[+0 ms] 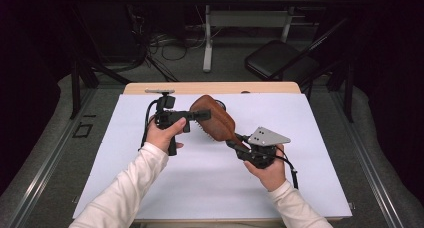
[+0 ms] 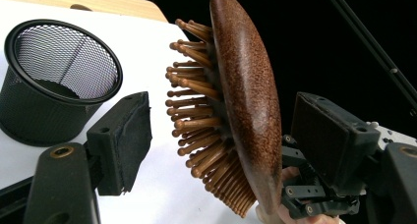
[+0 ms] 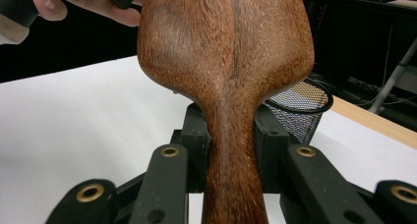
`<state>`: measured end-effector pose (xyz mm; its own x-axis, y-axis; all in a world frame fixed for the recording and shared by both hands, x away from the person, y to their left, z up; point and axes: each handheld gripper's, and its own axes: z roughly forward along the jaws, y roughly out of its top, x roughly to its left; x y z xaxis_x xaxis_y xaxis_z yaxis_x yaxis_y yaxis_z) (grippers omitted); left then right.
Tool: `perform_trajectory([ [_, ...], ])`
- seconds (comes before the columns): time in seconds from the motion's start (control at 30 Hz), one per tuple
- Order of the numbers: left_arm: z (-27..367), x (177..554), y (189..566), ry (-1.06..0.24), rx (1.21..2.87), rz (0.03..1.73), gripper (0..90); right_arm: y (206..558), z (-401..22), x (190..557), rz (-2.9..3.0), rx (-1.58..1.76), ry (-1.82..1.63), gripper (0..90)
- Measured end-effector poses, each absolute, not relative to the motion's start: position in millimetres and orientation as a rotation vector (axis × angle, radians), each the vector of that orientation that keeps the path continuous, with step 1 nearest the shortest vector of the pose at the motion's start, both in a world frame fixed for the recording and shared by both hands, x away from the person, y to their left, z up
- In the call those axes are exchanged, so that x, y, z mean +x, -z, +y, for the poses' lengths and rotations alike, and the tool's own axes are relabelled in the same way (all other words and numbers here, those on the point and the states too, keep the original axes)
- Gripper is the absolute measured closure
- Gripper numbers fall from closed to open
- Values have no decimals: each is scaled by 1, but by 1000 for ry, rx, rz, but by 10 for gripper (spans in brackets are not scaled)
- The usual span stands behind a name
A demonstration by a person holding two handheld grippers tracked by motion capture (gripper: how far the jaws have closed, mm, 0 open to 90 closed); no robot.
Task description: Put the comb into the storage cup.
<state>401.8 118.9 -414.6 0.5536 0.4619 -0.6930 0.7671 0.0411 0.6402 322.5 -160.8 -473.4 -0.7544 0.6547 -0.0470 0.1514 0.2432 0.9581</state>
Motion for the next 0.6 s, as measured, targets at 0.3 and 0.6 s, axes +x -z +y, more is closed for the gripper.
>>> perform_trajectory([
  [0.3, 117, 403, 416, 322, 1598, 1055, 268, 473, -160, 322, 2088, 724, -1542, 719],
  [0.6, 119, 404, 416, 336, 1580, 1051, 336, 474, -159, 321, 2087, 717, -1547, 719],
])
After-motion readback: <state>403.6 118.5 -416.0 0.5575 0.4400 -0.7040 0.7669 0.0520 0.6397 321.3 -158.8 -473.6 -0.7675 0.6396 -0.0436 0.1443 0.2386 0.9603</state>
